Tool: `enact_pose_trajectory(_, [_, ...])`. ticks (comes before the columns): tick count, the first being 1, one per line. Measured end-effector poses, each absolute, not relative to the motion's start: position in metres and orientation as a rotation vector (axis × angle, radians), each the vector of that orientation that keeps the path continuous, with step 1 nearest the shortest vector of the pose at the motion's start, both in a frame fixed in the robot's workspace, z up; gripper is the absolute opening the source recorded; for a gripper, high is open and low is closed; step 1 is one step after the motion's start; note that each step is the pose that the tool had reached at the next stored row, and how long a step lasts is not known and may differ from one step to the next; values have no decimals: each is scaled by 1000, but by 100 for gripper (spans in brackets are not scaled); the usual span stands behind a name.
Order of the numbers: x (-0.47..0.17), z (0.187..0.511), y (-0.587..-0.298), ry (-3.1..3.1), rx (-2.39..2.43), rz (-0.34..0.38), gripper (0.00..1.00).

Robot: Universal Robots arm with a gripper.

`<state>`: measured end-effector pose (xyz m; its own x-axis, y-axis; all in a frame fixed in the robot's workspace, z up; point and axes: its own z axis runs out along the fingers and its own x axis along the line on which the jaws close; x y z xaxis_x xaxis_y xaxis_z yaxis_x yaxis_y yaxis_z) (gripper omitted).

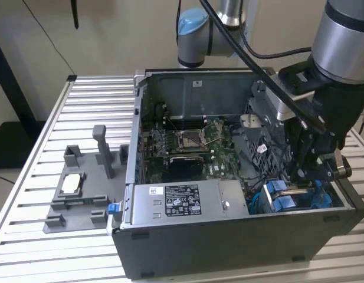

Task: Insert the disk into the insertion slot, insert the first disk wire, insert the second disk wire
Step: 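Insert the second disk wire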

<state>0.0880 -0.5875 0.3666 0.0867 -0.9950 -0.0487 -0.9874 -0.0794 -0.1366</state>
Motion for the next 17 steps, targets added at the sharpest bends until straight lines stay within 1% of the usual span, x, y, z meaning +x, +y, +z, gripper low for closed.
enact_pose_trajectory(17, [106,354,-585,2050,-2189,-30,16])
